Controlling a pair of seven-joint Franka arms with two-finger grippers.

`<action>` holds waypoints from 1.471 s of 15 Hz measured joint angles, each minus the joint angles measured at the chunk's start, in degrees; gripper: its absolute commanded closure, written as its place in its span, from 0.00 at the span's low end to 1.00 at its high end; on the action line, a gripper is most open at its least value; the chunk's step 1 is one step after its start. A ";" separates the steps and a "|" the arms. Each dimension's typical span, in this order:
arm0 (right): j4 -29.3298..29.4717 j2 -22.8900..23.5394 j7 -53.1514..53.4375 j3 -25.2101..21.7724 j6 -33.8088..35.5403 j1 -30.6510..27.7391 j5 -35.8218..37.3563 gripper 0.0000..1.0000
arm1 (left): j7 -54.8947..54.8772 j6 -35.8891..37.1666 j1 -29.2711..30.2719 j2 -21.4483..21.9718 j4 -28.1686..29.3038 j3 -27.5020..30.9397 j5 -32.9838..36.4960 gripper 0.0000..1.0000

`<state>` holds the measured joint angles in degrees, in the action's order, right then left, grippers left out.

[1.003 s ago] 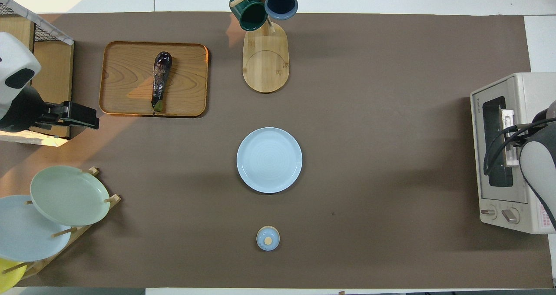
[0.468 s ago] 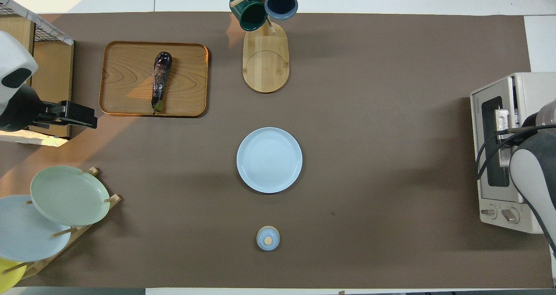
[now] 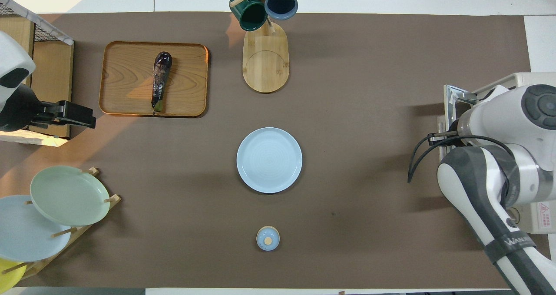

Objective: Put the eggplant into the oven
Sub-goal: 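Pull the oven door down and open with the right gripper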

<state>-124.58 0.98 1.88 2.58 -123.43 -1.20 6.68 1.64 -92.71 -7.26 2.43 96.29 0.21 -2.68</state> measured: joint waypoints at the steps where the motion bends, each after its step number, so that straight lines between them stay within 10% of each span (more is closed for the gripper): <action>1: -0.58 0.86 0.20 0.11 -1.44 0.23 -0.31 1.00 | -0.01 0.00 -0.03 0.00 0.00 -0.18 0.00 0.00; 15: -4.72 6.51 2.36 0.08 -11.76 0.87 -3.63 1.00 | -0.04 0.04 -0.02 0.00 0.00 -0.30 0.00 0.00; 22: -0.33 6.18 12.94 0.07 -6.85 11.09 -5.61 1.00 | -0.04 0.11 0.05 0.00 0.00 -0.16 0.00 0.00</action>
<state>-124.91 7.16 14.82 2.65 -130.28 9.89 1.07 1.60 -92.60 -7.21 2.43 96.29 0.05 -2.68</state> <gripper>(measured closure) 0.991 0.000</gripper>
